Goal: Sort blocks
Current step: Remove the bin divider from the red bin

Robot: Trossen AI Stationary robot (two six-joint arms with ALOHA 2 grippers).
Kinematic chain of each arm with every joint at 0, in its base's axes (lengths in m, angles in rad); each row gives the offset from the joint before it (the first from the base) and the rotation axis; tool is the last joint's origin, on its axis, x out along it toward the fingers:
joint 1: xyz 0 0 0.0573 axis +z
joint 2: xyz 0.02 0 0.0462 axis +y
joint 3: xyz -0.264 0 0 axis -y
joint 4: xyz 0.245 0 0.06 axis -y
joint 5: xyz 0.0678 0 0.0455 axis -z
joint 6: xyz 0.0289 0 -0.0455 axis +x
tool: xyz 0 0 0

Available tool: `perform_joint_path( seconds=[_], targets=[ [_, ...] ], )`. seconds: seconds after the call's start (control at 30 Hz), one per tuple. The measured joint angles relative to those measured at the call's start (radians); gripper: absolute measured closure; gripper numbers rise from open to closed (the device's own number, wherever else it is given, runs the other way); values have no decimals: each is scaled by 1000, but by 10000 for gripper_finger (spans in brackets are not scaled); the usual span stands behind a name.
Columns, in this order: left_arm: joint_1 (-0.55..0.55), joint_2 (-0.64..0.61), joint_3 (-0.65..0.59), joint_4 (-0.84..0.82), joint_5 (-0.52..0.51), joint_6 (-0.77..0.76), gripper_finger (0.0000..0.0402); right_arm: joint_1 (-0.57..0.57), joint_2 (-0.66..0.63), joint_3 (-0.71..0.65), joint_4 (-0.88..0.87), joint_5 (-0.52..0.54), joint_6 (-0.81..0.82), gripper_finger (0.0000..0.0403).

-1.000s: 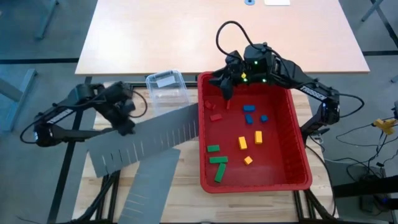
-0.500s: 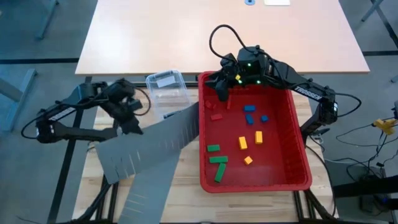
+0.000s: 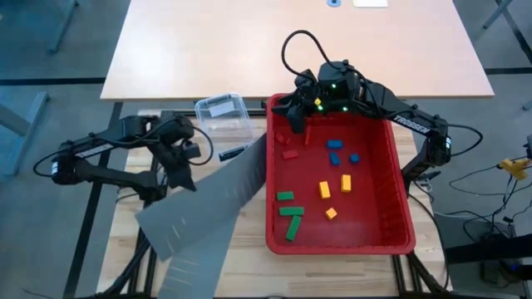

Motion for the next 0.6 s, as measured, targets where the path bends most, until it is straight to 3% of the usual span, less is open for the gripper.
perform_joint_path(
  seconds=[0.43, 0.6],
  targets=[
    [-2, -9, -54, -16, -1, 13, 232, 0, 0, 0, 48, 0, 12, 233],
    [-2, -9, -56, -16, -24, 16, 192, 0, 0, 0, 50, 1, 25, 233]
  ],
)
